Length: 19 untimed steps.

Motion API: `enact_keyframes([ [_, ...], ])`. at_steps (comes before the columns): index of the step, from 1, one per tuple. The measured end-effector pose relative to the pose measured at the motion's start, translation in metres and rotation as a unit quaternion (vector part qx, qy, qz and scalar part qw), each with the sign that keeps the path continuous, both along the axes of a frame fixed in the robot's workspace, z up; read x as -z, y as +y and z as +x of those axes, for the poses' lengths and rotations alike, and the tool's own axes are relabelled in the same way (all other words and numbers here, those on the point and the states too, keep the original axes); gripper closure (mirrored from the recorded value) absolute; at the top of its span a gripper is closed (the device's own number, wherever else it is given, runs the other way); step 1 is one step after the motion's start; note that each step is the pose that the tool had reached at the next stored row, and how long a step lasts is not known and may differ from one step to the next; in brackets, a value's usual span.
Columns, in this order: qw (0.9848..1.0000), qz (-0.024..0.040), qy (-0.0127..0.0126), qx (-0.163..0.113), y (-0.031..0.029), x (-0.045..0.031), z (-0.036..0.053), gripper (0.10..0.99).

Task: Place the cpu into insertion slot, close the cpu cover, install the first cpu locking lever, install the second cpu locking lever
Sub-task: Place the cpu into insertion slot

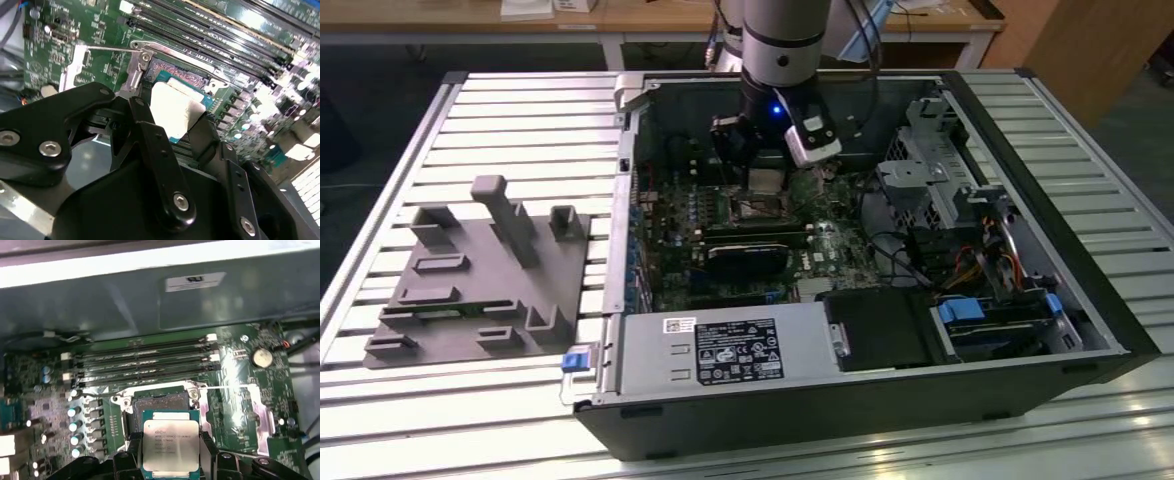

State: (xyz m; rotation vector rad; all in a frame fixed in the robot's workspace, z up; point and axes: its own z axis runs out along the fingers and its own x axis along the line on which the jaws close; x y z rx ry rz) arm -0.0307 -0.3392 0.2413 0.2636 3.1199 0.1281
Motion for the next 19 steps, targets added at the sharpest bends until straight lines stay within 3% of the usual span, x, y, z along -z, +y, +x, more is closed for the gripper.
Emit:
enact_keyframes([
  [5,0.9990,-0.0006,0.0000,0.044,0.0000,0.0004,0.0000,0.545],
  [9,0.9970,-0.0014,0.0000,0.078,0.0000,0.0006,0.0000,0.545],
  [14,0.9928,-0.0026,-0.0001,0.120,0.0000,0.0008,0.0000,0.545],
  [19,0.9871,-0.0040,-0.0001,0.160,0.0000,0.0009,0.0000,0.545],
])
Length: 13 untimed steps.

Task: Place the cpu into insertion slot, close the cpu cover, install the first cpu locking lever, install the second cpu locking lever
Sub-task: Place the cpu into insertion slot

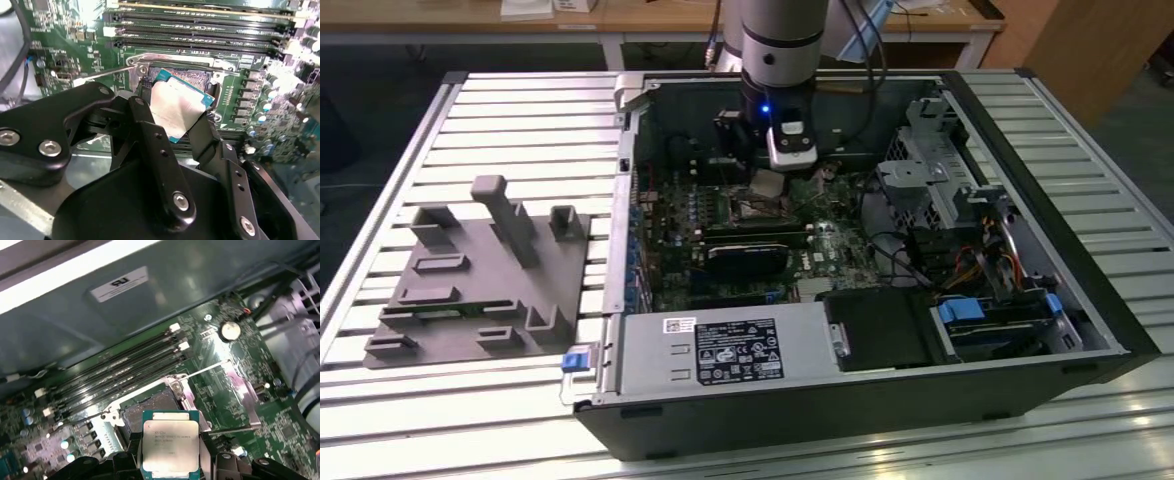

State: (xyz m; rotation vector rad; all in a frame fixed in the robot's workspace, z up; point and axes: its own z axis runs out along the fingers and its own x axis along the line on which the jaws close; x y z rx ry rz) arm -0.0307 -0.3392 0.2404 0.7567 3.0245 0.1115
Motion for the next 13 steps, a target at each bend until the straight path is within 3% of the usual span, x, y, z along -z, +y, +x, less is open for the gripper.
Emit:
enact_keyframes([
  [6,0.9989,-0.0017,0.0000,0.046,0.0000,0.0002,0.0000,0.545],
  [13,0.9950,-0.0030,0.0001,0.100,0.0000,0.0003,0.0000,0.545],
])
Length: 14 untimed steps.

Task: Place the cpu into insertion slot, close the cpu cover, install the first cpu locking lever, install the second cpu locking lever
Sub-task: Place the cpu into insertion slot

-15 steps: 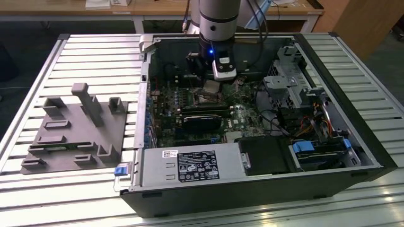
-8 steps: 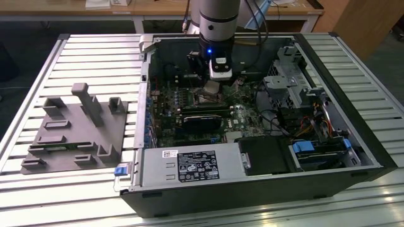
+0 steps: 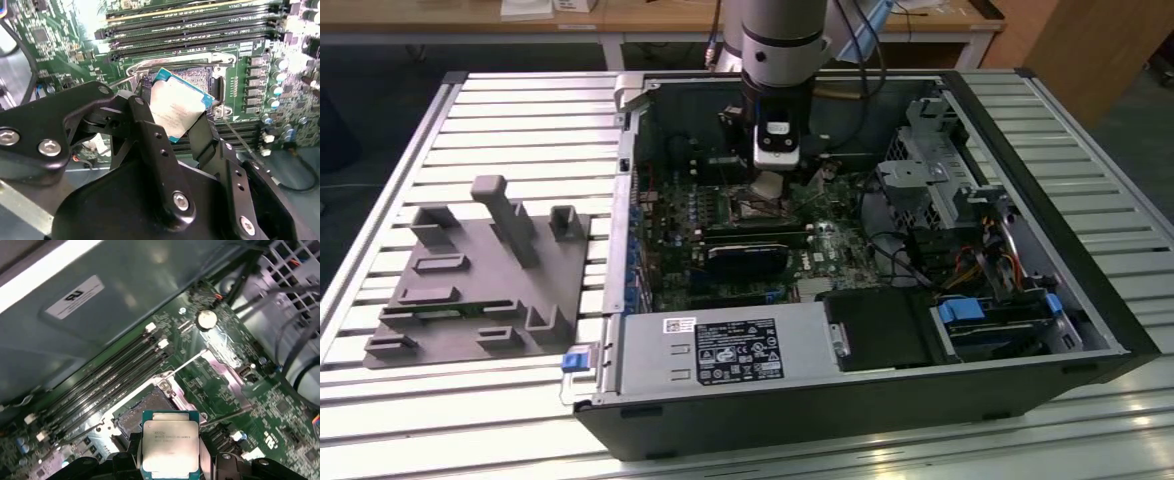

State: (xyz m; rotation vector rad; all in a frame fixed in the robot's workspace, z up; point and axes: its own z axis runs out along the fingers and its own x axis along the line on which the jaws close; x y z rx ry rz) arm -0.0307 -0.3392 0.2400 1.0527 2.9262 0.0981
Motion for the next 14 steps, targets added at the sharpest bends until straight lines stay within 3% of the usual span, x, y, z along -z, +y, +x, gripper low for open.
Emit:
enact_keyframes([
  [6,0.9989,-0.0011,0.0000,0.048,0.0000,0.0002,0.0000,0.545],
  [14,0.9947,-0.0018,0.0000,0.102,0.0000,0.0005,0.0000,0.545],
])
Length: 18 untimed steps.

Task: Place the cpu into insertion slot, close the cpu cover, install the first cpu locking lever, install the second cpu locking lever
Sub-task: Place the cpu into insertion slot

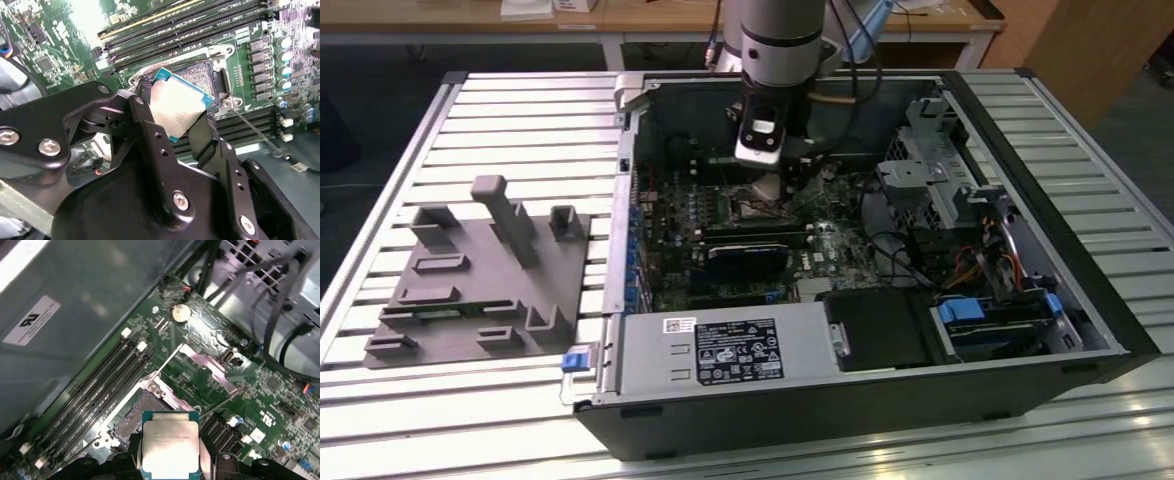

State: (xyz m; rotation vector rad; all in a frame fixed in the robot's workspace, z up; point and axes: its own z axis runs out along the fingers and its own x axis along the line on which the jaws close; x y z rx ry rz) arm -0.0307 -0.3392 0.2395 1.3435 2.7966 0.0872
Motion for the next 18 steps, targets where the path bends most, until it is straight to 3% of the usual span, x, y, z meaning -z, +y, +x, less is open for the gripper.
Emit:
enact_keyframes([
  [4,0.9997,-0.0005,0.0000,0.026,0.0000,0.0002,0.0000,0.545],
  [9,0.9981,-0.0014,0.0000,0.061,0.0000,0.0004,0.0000,0.545],
  [13,0.9959,-0.0020,0.0000,0.090,0.0000,0.0006,0.0000,0.545],
  [18,0.9921,-0.0030,0.0000,0.126,0.0000,0.0008,0.0000,0.545],
])
